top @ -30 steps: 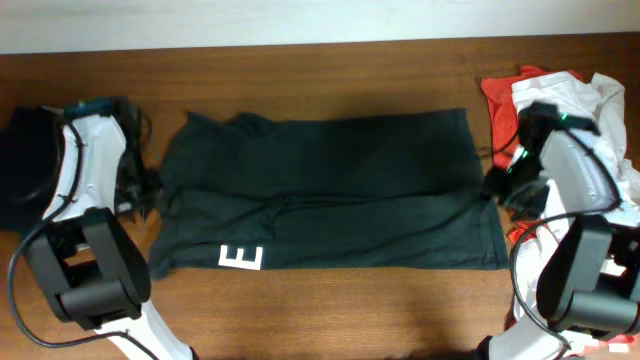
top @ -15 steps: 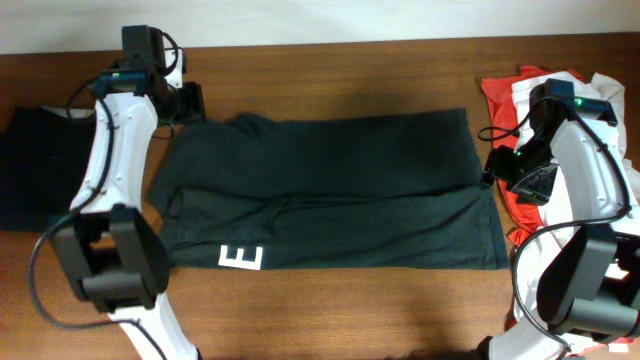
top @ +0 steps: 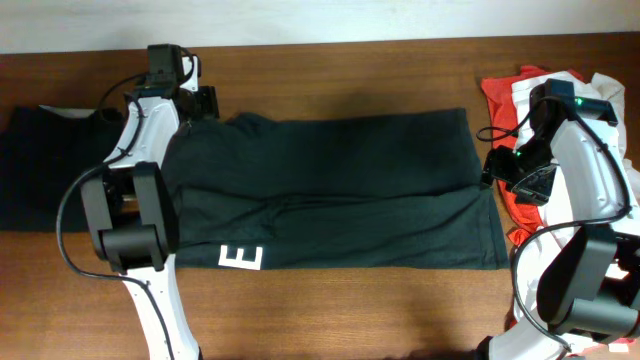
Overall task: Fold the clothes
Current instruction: 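Release the shirt and raise both grippers away from it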
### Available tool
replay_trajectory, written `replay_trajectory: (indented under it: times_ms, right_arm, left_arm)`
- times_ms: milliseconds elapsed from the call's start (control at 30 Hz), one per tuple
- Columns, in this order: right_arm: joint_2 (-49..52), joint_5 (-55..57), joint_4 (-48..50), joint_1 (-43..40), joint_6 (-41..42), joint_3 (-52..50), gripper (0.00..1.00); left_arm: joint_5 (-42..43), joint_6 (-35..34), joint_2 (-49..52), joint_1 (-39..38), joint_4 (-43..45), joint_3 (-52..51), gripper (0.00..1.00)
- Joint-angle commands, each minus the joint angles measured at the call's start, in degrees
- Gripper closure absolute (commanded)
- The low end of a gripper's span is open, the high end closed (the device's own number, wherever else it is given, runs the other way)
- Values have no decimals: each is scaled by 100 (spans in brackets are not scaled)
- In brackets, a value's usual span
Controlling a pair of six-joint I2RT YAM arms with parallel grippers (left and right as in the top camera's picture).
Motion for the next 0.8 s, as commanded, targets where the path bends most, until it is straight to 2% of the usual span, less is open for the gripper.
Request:
replay_trajectory:
  times_ms: [0,200,233,267,300,467,567,600,767]
  right_arm:
    - [-107,-31,-24,-4,-55,44,30]
    - [-107,-31,-24,-4,-52,44,30]
    - [-107,-33,-24,-4,-52,44,30]
    - [-107,-33,-24,-4,-52,44,30]
    - [-107,-31,-24,-4,-52,44,30]
    - [-107,-33,42,-4,-52,44,30]
    - [-107,-31,186,-4,-55,44,29]
    - [-103,-33,304,-4,-55,44,27]
    - [109,-385,1220,7,-415,44,26]
  left_arm:
    - [-216,-83,343,26,50,35,39]
    - [-509,-299,573,48,177,35,39]
    - [-509,-297,599,48,208,35,45]
    - [-509,-297,603,46,223,35,58]
    - [-507,-299,605,46,247,35,67]
    - [-264,-297,605,46,181,37,97]
    - [-94,-297,586,52,-70,74,99]
    - [-98,-297,581,52,-245,140,99]
    - [22,-299,553,52,-1493,811,100]
